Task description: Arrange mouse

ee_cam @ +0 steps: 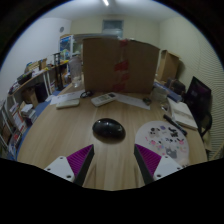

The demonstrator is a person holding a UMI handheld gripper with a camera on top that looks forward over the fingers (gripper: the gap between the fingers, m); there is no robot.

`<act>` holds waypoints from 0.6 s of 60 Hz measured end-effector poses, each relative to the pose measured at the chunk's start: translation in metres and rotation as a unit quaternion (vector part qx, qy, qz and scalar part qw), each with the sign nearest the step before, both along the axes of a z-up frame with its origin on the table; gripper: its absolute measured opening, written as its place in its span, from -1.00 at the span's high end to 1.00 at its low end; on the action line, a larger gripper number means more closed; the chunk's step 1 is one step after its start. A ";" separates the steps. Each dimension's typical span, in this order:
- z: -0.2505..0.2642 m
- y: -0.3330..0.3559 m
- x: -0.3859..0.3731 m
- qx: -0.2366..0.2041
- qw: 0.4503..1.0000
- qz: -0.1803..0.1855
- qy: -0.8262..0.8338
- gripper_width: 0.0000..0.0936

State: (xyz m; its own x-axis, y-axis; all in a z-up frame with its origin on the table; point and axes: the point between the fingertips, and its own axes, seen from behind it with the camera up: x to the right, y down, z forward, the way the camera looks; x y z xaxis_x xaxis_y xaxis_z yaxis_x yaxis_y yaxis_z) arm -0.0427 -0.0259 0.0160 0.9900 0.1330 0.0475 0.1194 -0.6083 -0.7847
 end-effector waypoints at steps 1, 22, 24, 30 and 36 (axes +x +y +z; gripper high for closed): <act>-0.005 0.006 0.000 -0.003 1.000 0.006 0.001 -0.78; -0.029 0.100 -0.006 0.022 0.998 0.048 0.035 -0.82; -0.028 0.110 -0.008 0.022 0.998 0.046 0.034 -0.82; -0.027 0.134 -0.012 0.027 0.998 0.037 0.036 -0.86; -0.029 0.149 -0.011 0.024 0.999 0.012 0.030 -0.33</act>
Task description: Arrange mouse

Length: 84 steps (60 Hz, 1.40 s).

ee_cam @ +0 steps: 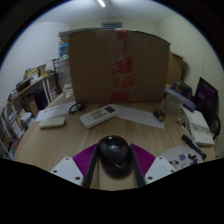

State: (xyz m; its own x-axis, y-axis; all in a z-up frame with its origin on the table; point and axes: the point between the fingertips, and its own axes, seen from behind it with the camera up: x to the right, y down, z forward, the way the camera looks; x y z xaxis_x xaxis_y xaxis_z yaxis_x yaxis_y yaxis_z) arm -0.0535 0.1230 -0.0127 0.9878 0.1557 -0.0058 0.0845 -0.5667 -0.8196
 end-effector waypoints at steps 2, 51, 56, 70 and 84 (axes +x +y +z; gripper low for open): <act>0.000 0.001 0.001 0.000 1.000 -0.009 -0.003 -0.29; 0.081 -0.079 0.190 0.027 0.992 -0.125 -0.006 0.15; 0.025 -0.084 0.198 -0.022 0.993 -0.114 -0.010 0.14; 0.000 -0.089 0.190 -0.057 0.994 -0.094 0.026 -0.40; 0.054 -0.127 0.182 -0.051 0.991 -0.121 0.033 -0.79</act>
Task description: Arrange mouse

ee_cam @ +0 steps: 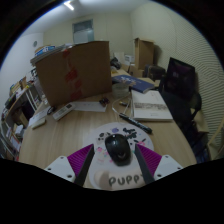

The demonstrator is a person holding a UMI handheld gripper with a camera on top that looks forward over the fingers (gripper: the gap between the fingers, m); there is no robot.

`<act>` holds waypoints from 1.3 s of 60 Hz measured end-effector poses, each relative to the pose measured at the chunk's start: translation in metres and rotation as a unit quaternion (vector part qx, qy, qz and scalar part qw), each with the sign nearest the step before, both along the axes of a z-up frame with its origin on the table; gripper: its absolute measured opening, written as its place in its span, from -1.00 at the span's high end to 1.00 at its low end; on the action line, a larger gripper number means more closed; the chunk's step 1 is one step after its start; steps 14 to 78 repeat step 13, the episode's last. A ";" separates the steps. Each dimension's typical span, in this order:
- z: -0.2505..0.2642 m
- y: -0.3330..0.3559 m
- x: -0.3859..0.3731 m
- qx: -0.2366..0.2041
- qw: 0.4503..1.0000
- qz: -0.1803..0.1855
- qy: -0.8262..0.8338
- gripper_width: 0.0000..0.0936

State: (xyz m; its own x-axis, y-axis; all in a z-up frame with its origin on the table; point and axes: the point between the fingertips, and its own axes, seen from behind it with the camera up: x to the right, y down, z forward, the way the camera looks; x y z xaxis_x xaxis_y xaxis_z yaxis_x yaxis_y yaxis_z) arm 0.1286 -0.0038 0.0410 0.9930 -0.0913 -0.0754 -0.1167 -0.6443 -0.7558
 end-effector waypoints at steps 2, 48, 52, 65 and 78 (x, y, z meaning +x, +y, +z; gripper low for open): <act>0.010 -0.013 -0.002 0.001 1.000 -0.006 -0.007 -0.79; 0.065 -0.110 -0.026 0.004 0.999 -0.050 -0.009 -0.78; 0.065 -0.110 -0.026 0.004 0.999 -0.050 -0.009 -0.78; 0.065 -0.110 -0.026 0.004 0.999 -0.050 -0.009 -0.78; 0.065 -0.110 -0.026 0.004 0.999 -0.050 -0.009 -0.78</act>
